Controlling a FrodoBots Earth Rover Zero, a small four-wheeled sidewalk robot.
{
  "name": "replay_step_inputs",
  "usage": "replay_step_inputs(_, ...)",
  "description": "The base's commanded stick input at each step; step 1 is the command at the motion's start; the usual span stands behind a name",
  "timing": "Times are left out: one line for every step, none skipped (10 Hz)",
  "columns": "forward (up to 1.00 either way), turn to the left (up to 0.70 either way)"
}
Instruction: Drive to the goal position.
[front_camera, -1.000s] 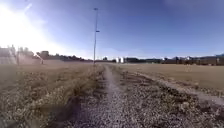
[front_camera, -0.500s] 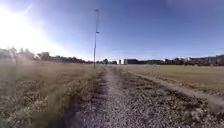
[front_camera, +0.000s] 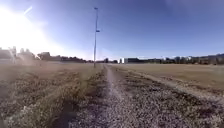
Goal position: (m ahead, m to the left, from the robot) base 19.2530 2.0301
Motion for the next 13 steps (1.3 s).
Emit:
replay_step_inputs(0.50, 0.00)
replay_step_inputs(0.50, 0.00)
replay_step_inputs(0.50, 0.00)
replay_step_inputs(0.50, 0.00)
replay_step_inputs(0.50, 0.00)
replay_step_inputs(0.50, 0.00)
replay_step_inputs(0.50, 0.00)
replay_step_inputs(0.50, 0.00)
replay_step_inputs(0.50, 0.00)
replay_step_inputs(0.50, -0.16)
replay_step_inputs(0.50, -0.31)
replay_step_inputs(0.50, -0.46)
replay_step_inputs(0.50, -0.50)
